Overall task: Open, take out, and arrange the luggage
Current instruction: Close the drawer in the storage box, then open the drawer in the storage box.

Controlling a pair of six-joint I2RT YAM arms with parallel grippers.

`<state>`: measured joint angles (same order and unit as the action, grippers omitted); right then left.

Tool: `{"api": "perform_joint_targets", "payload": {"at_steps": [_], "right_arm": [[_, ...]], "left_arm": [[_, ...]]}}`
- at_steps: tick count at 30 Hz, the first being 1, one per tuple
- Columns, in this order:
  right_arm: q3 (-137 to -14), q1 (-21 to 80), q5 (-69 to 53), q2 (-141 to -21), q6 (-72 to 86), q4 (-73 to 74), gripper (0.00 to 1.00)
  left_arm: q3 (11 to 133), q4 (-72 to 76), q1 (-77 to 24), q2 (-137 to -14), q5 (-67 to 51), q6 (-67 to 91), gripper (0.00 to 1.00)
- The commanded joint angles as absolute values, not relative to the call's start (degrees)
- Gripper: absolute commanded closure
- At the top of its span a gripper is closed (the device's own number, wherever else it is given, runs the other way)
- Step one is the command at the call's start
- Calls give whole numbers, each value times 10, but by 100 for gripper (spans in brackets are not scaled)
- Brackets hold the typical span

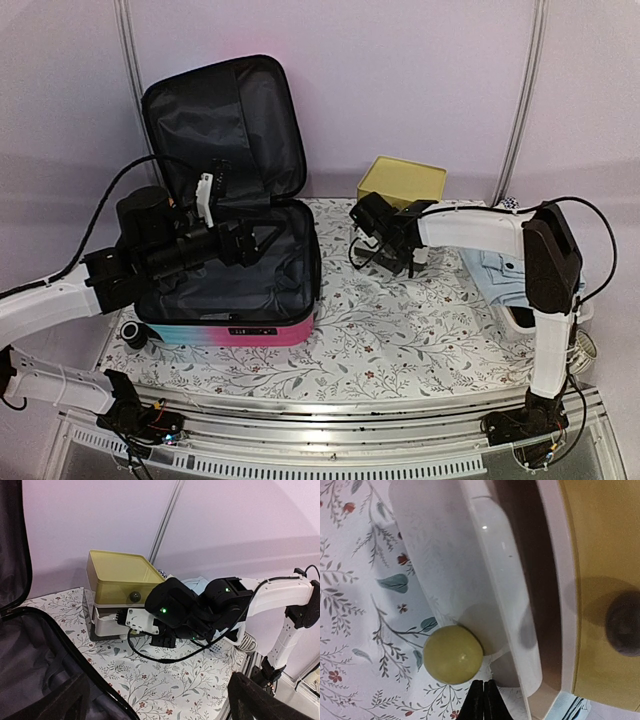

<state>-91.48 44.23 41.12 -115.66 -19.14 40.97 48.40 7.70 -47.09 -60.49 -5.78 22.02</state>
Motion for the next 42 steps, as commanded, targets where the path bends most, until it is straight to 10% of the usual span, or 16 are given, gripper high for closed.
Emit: {"api": "perform_joint_targets", "payload": {"at_steps": [1,16,38,42], "right_arm": [[-939,418,451,-1180,-226,338,96],[-940,385,497,-1201,-300,253,96],[-859,475,307,-934,-172,255,96],[-851,473,315,-903,-87,236,83]], "left_arm": [[499,72,-475,-613,-60,208,2],[493,66,-476,-607,-52,207,2],[485,67,-476,-596,-51,211,2],[484,68,-476,-596,-52,212,2]]}}
